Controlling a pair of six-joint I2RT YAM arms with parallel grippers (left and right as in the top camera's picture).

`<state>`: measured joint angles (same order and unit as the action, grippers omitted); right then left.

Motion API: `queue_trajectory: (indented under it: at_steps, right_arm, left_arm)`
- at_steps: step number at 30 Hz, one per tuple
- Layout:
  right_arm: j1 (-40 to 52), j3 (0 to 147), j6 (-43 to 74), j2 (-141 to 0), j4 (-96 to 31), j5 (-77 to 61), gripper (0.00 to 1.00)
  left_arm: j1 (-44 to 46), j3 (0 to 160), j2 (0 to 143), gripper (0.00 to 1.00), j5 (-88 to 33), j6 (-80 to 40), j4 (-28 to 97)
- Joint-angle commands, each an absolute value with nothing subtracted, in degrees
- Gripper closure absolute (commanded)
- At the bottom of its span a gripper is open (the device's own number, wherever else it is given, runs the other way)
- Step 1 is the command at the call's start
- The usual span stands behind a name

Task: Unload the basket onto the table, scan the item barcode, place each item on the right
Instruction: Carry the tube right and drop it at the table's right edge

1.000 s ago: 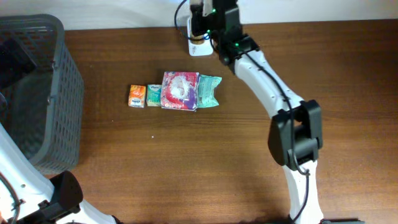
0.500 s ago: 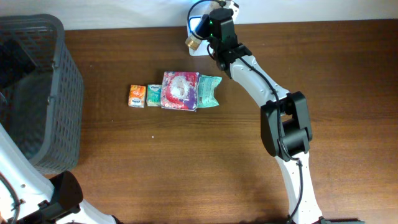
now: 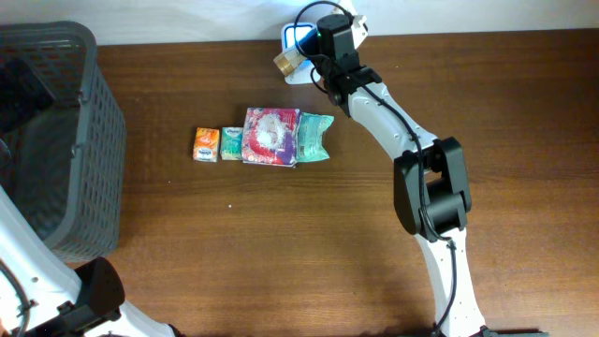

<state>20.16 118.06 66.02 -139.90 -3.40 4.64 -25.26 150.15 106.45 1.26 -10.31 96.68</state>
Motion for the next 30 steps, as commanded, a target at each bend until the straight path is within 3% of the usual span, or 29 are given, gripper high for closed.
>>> queue_trajectory:
  at_steps: [1, 5, 9, 13, 20, 28, 30]
  right_arm:
    - [19.1, 120.3, 65.1, -137.9, -2.3, 1.9, 0.96]
    - [17.1, 120.3, 57.2, -132.5, -5.9, 2.2, 0.96]
    - [11.1, 120.3, 57.2, -126.7, -18.6, 2.2, 0.96]
    - [-0.6, 120.3, 56.8, -123.4, -38.1, 2.1, 0.96]
    - [-22.0, 120.3, 24.4, -123.3, -57.1, 2.7, 0.96]
    - [-40.9, 114.7, 24.5, -124.1, -58.2, 4.5, 0.96]
    - [-43.5, 113.4, 24.5, -124.9, -55.6, 1.5, 0.91]
  left_arm:
    - [-25.5, 150.0, 106.5, 0.01, 1.0, -10.7, 96.7]
    - [-25.5, 150.0, 106.5, 0.01, 1.0, -10.7, 96.7]
    - [-25.5, 150.0, 106.5, 0.01, 1.0, -10.7, 96.7]
    - [-25.5, 150.0, 106.5, 0.01, 1.0, -10.7, 96.7]
    - [-25.5, 150.0, 106.5, 0.01, 1.0, -10.7, 96.7]
    - [-25.4, 150.0, 106.5, 0.01, 1.0, -10.7, 96.7]
    - [-25.4, 150.0, 106.5, 0.01, 1.0, -10.7, 96.7]
